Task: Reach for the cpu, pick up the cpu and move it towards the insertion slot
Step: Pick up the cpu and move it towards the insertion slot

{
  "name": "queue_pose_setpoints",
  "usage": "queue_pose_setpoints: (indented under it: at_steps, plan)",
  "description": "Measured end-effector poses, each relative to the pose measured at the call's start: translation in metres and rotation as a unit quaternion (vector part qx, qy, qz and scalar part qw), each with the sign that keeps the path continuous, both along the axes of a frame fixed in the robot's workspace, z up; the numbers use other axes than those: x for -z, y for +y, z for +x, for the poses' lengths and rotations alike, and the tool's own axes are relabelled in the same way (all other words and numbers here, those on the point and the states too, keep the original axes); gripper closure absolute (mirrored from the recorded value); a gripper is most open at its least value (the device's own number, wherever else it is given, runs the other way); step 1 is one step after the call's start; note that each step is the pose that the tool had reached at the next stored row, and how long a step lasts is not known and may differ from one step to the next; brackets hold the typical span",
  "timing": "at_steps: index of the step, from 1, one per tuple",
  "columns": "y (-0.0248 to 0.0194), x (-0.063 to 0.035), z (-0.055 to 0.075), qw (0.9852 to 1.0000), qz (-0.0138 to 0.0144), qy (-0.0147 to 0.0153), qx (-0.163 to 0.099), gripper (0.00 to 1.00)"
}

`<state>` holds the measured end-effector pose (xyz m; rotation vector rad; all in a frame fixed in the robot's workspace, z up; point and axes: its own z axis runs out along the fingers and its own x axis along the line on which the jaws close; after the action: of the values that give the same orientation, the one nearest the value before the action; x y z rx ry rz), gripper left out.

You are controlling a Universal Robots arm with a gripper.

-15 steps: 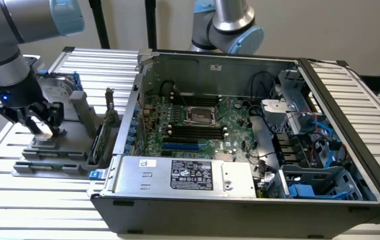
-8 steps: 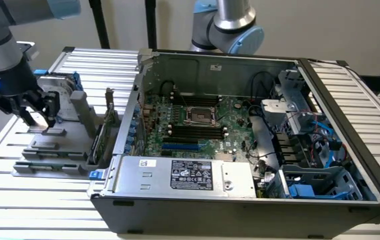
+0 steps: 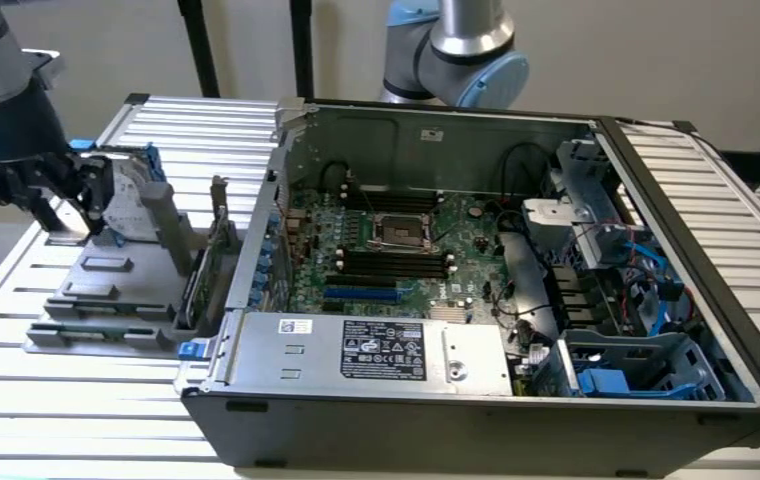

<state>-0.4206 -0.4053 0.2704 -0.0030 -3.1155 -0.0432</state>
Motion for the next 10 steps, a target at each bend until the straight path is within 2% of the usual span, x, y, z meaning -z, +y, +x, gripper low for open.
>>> queue_pose_setpoints:
  at_steps: [10]
  plan:
    - [-0.0016, -0.0453, 0.022, 1.0, 0.0, 0.0002, 0.0, 0.45]
